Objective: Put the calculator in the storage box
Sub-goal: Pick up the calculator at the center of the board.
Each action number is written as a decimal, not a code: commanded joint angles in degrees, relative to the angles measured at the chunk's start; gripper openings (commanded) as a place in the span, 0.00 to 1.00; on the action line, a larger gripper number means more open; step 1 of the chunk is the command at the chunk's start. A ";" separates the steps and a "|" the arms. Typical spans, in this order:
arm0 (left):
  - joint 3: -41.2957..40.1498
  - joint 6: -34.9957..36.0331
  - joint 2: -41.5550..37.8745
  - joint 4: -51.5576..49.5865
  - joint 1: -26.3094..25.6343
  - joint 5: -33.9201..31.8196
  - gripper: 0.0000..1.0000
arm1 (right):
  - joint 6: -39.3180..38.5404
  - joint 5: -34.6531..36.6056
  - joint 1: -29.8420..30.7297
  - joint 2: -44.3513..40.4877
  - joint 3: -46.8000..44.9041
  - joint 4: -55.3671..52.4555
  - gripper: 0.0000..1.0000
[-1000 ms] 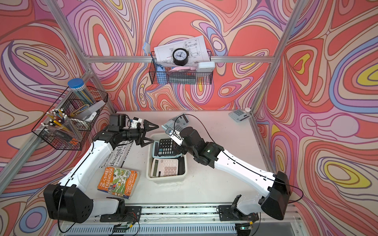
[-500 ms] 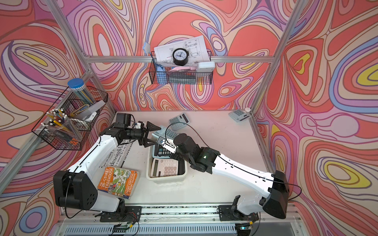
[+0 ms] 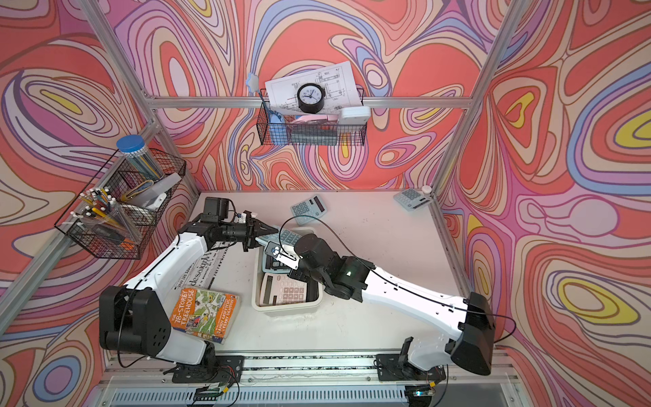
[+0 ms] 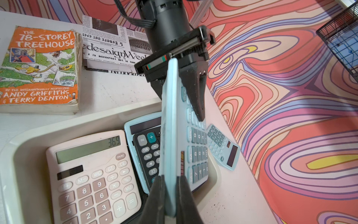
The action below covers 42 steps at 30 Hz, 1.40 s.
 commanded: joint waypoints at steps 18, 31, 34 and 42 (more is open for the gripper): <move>0.19 -5.29 0.40 8.05 0.79 -0.03 0.13 | 15.59 5.33 0.46 -2.08 3.15 -2.48 0.81; -2.80 -12.06 -4.27 20.36 1.11 -15.70 0.17 | 64.82 -4.09 -3.30 -6.08 5.42 -0.53 0.98; -5.18 -12.21 -6.75 22.65 0.93 -20.40 0.17 | 79.29 -15.92 -9.57 -5.51 2.45 5.78 0.98; -15.95 -11.55 -16.96 31.87 -1.37 -34.52 0.20 | 109.68 -27.06 -14.66 0.17 -2.42 17.64 0.98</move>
